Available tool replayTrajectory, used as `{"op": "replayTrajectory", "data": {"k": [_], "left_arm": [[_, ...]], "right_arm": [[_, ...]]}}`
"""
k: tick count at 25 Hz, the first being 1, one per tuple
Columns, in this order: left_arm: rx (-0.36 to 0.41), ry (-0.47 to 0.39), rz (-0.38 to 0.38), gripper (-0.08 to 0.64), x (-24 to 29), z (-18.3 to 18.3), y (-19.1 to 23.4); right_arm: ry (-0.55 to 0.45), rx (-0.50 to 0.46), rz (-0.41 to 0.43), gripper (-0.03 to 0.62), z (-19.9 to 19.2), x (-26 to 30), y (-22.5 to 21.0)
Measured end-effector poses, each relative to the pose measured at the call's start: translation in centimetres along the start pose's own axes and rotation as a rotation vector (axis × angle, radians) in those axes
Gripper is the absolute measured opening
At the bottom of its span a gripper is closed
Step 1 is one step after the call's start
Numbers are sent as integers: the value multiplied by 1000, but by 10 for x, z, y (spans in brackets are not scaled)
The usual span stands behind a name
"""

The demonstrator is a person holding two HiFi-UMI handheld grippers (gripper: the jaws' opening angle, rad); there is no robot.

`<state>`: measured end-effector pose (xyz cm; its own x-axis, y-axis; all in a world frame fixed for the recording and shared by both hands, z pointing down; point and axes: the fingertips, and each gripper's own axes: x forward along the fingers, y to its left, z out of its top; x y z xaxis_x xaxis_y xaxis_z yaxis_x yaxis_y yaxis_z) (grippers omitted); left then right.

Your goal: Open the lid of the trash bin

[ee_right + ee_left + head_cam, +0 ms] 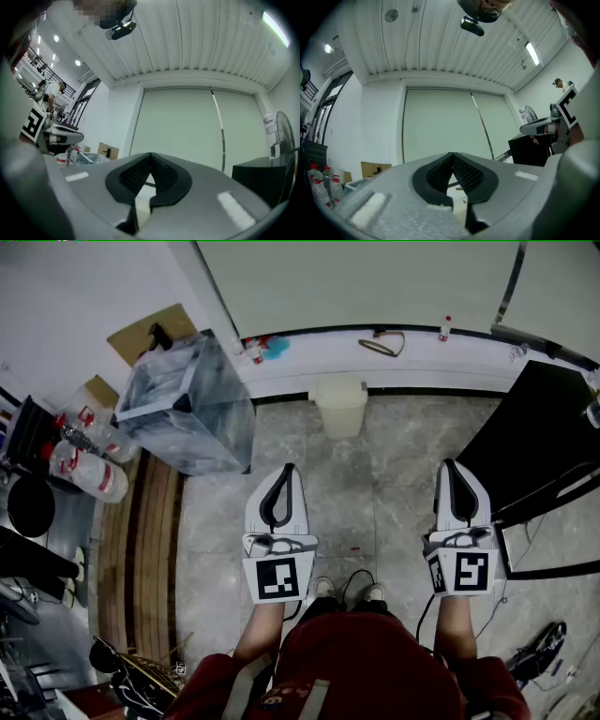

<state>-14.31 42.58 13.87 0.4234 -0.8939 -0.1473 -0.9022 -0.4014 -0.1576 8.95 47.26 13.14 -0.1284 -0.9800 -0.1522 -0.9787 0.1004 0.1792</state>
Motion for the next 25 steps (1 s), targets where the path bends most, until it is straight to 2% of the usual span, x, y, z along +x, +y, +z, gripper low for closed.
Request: {"op": "replayTrajectory", "data": {"k": [13, 25], "left_arm": [[-24, -21, 5, 5, -24, -18, 93], [-36, -16, 5, 5, -17, -32, 124]], "right_arm": [[-6, -37, -13, 0, 9, 32, 88], [-7, -5, -33, 0, 5, 49, 110]]}}
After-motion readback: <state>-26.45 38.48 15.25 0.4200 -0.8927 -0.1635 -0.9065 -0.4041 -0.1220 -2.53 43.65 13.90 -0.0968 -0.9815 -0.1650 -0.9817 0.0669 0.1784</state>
